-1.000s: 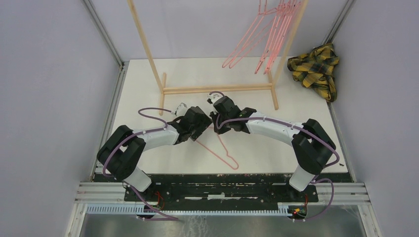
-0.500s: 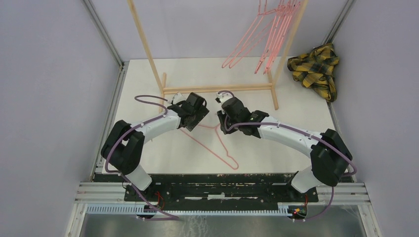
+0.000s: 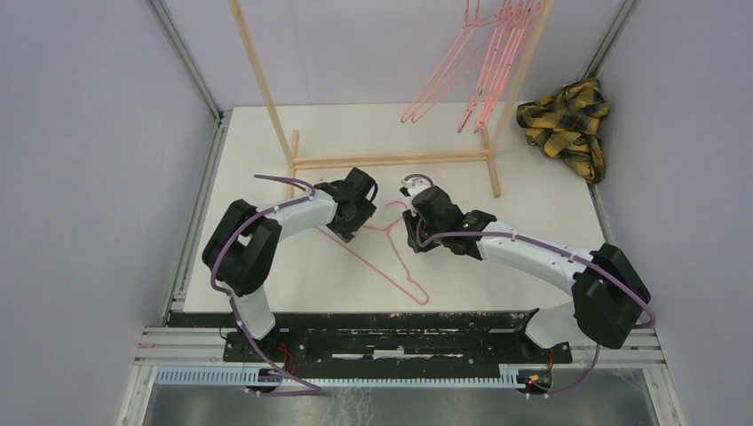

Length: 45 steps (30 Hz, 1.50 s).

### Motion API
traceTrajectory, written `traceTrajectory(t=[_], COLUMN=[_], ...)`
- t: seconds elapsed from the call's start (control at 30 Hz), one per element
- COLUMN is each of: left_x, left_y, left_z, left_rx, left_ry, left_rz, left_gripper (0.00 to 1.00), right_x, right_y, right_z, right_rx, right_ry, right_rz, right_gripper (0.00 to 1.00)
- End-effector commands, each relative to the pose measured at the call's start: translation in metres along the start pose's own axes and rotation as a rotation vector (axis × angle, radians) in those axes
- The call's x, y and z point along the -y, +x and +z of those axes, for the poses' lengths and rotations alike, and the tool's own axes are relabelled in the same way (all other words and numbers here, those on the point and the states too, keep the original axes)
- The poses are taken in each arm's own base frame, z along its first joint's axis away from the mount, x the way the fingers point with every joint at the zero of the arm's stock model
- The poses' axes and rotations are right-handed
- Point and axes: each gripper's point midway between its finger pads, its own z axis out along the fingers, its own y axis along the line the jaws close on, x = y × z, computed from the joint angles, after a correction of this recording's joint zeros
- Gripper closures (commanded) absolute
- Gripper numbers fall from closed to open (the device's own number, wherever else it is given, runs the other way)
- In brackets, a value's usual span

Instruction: Organize the hangers

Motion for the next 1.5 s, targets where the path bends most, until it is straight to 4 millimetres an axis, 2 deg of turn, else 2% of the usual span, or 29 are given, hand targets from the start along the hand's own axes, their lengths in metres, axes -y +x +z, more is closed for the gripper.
traceTrajectory(t=[0.0, 0.1, 0.23, 0.5, 0.77, 0.9, 0.97, 1.03, 1.07, 1.1, 1.27, 1.37, 1.47], left_x=[-0.027, -0.028, -0.038, -0.052, -0.083, -0.087, -0.089, -0.090, -0.090, -0.089, -0.074, -0.060, -0.041], left_y=[0.007, 0.011, 0.013, 0.008, 0.020, 0.015, 0.014, 0.016, 0.017, 0.018, 0.012, 0.008, 0.002], left_z=[0.016, 0.023, 0.027, 0.029, 0.037, 0.039, 0.040, 0.045, 0.047, 0.049, 0.055, 0.050, 0.038], left_rx=[-0.008, -0.023, -0.041, -0.058, -0.078, -0.048, -0.041, -0.045, -0.048, -0.051, -0.023, -0.012, -0.003], left_ry=[-0.113, -0.129, -0.210, -0.354, -0.452, -0.467, -0.472, -0.476, -0.474, -0.469, -0.411, -0.344, -0.257], left_rz=[-0.077, -0.085, -0.056, -0.014, -0.029, -0.022, -0.014, -0.006, -0.003, -0.002, 0.018, -0.001, -0.027], left_gripper=[0.22, 0.27, 0.35, 0.37, 0.47, 0.60, 0.71, 0.87, 0.95, 0.97, 0.97, 0.97, 0.97], right_x=[-0.010, -0.012, -0.012, -0.012, -0.008, -0.005, -0.004, -0.002, -0.001, 0.000, 0.002, 0.001, -0.009], right_y=[-0.012, -0.007, -0.002, 0.009, 0.018, 0.021, 0.023, 0.024, 0.026, 0.027, 0.035, 0.038, 0.037], right_z=[-0.004, -0.002, -0.006, -0.015, -0.024, -0.028, -0.028, -0.028, -0.027, -0.027, -0.021, -0.015, -0.011], right_rx=[0.063, 0.055, 0.047, 0.071, 0.092, 0.102, 0.104, 0.105, 0.102, 0.101, 0.082, 0.060, 0.046], right_ry=[-0.062, -0.079, -0.085, -0.113, -0.118, -0.112, -0.109, -0.102, -0.097, -0.094, -0.079, -0.083, -0.132], right_rz=[0.034, 0.045, 0.054, 0.102, 0.105, 0.111, 0.113, 0.117, 0.119, 0.121, 0.128, 0.129, 0.136], right_gripper=[0.67, 0.68, 0.68, 0.68, 0.67, 0.67, 0.67, 0.66, 0.66, 0.67, 0.66, 0.66, 0.66])
